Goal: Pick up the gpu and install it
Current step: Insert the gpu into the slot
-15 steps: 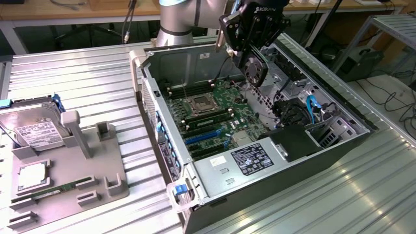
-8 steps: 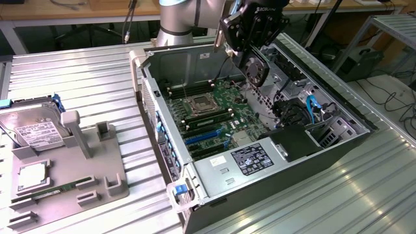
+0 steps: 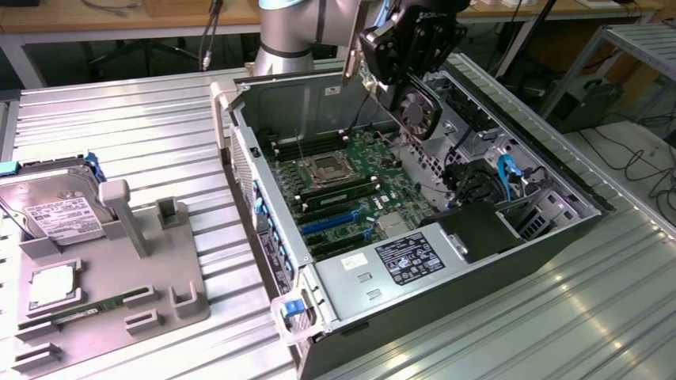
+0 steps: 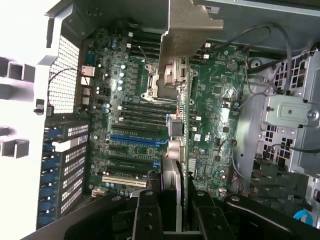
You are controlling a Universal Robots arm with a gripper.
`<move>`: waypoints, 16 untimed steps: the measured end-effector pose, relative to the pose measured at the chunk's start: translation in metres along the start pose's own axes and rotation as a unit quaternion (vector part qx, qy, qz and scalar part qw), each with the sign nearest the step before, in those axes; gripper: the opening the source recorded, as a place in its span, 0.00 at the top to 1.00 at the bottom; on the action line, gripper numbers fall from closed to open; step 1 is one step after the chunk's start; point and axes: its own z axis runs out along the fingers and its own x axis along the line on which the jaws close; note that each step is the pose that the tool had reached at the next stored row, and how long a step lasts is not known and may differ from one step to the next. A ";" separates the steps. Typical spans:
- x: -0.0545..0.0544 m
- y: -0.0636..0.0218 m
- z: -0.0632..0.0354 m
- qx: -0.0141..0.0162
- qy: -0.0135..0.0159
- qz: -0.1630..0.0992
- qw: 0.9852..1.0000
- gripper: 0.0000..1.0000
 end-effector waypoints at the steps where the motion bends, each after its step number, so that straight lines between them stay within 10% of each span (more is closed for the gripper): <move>1: 0.000 0.0000 0.0000 0.000 0.000 -0.012 1.000 0.72; 16: 0.000 -0.0002 0.0000 -0.002 0.000 -0.063 0.998 0.72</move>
